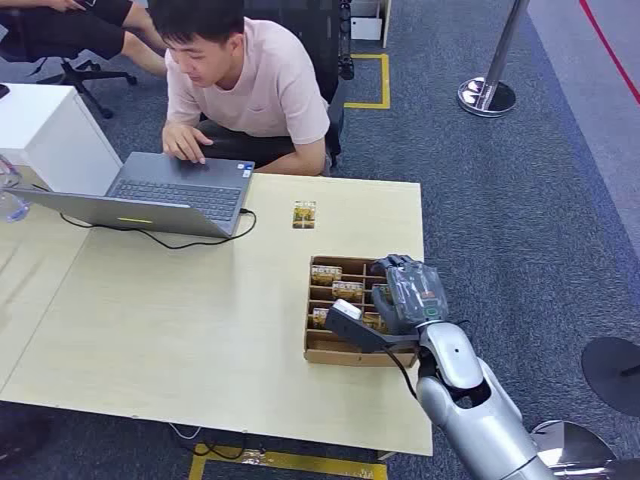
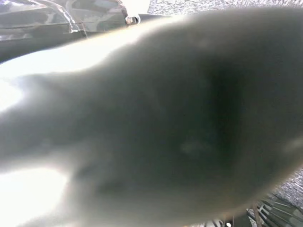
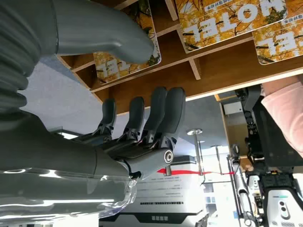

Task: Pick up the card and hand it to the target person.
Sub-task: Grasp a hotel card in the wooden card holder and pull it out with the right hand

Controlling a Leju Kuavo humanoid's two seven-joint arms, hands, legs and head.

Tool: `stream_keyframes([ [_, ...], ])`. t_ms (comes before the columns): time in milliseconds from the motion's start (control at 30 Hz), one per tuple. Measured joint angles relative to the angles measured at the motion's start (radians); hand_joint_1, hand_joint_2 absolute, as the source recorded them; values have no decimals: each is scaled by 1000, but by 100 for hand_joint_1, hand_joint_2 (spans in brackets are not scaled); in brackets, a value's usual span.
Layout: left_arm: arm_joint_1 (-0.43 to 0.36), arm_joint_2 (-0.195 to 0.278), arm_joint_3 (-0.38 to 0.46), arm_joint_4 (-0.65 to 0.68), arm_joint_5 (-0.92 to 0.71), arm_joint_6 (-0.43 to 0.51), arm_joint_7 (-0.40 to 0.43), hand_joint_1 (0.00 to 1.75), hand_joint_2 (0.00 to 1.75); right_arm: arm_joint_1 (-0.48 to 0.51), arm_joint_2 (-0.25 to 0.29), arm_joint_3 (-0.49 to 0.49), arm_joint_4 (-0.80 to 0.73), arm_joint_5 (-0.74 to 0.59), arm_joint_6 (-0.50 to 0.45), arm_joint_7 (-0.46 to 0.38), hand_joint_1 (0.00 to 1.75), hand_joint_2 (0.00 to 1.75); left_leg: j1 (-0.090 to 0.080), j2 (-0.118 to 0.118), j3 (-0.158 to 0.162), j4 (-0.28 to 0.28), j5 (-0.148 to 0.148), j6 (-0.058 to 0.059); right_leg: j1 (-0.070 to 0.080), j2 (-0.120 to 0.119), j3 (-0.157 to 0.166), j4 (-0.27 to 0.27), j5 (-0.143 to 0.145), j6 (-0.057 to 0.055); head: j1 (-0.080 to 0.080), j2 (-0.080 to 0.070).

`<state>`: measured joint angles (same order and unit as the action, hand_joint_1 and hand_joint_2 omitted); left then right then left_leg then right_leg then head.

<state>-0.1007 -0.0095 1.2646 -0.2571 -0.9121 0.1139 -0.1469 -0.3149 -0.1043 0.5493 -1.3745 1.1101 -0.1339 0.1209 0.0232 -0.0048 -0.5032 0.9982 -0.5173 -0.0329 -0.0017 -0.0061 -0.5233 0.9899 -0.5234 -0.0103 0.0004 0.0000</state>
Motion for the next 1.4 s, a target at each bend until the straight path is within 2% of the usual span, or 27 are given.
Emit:
stream_keyframes([
  [100, 0, 0, 0, 0, 0, 0, 0, 0, 0, 0, 0, 0, 0, 0, 0, 0, 93, 175, 0, 0, 0, 0, 0, 0, 0, 0, 0, 0, 0, 0, 0, 0],
  [567, 0, 0, 0, 0, 0, 3, 3, 0, 0, 11, -7, -6, -1, 0, 1, 1, 110, 175, 0, 0, 0, 0, 0, 0, 0, 0, 0, 0, 0, 0, 0, 0],
  [1033, 0, 6, 0, 0, -1, 3, 2, 0, 0, 19, -8, -11, -1, -1, 1, 1, 107, 175, 0, 0, 0, 0, 1, -1, 0, 0, 0, 0, 0, 0, 0, 0],
  [1267, 0, 8, 0, 0, -1, 2, -6, 0, 0, 24, -10, -11, -1, -3, 1, 0, 115, 175, 0, 0, 1, 0, 1, -1, 0, 0, 0, 0, 0, -1, 0, 0],
  [1400, 0, 8, 1, 0, 4, 0, -21, 0, 175, 25, -12, -11, -1, -3, 1, -1, 115, 175, 0, 0, 1, 0, 1, -1, 0, 0, 0, 0, 1, -1, 0, 0],
])
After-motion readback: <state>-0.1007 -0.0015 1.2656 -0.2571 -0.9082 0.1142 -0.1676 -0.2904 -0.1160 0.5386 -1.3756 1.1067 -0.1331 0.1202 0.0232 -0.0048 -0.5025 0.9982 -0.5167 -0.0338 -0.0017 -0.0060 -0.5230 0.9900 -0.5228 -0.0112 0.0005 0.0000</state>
